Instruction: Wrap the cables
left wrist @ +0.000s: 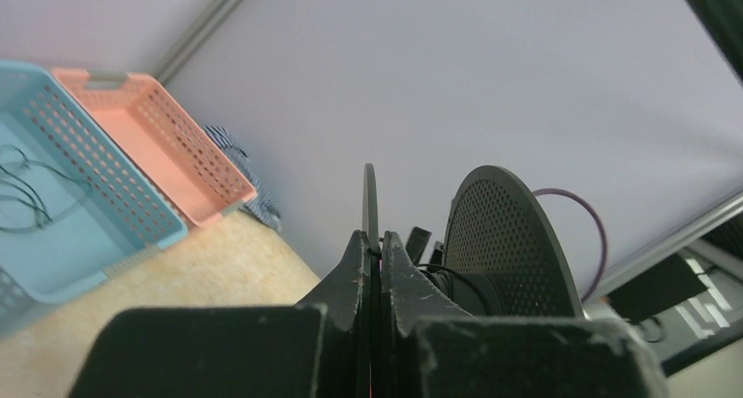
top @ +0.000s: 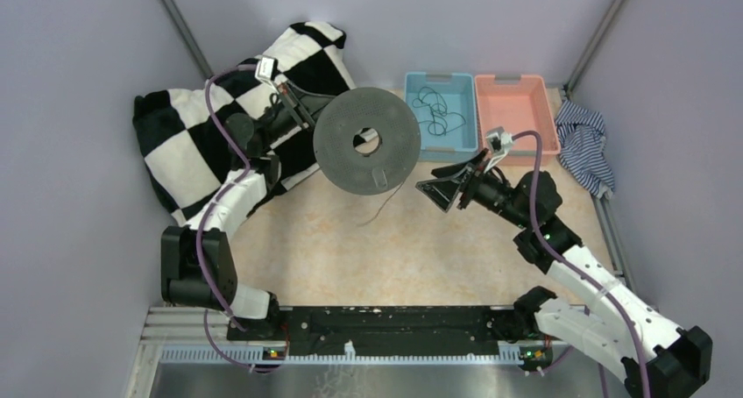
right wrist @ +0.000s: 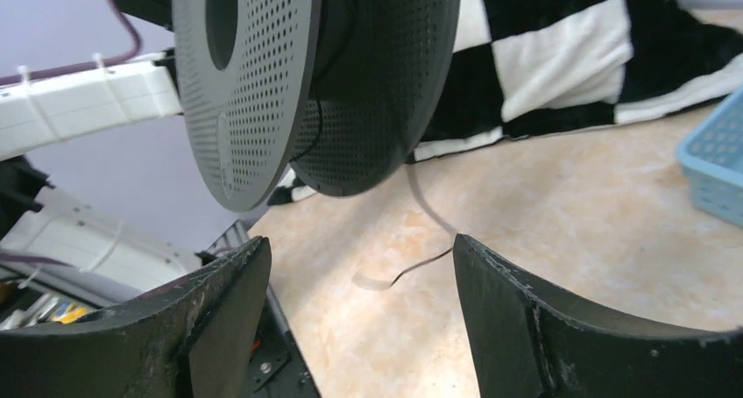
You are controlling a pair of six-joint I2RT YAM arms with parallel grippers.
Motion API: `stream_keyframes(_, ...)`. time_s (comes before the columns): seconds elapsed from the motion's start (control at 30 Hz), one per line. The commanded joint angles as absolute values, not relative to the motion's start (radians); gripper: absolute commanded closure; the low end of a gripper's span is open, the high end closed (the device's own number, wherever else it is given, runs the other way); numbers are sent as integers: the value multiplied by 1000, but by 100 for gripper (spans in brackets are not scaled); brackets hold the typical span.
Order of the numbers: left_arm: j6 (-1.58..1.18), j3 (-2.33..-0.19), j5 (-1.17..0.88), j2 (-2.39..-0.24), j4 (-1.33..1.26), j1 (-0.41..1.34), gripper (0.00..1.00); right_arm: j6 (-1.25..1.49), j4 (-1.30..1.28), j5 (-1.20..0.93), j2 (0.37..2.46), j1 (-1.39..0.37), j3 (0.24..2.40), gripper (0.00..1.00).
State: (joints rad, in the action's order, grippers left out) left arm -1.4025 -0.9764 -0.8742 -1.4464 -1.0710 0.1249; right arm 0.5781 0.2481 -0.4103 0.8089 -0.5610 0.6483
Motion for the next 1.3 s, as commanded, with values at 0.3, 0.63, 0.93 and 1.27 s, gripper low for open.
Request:
stream_keyframes(0.3,-887,-1400,-690,-1211,-486,121,100,653,722,-189,880,-583,375,23)
stream_keyframes(0.63,-774,-1484,-649,-1176,-417,121,100,675,998,-194,1147,-677,466,23)
stream_keyframes(0.93,-764,-1488,-627,-1161,-413,121,100,756,1251,-156,1349,-781,553,23)
stream_keyframes(1.27,-763,-1493,-630,-1154,-419,121,100,831,1363,-132,1519,-818,642,24)
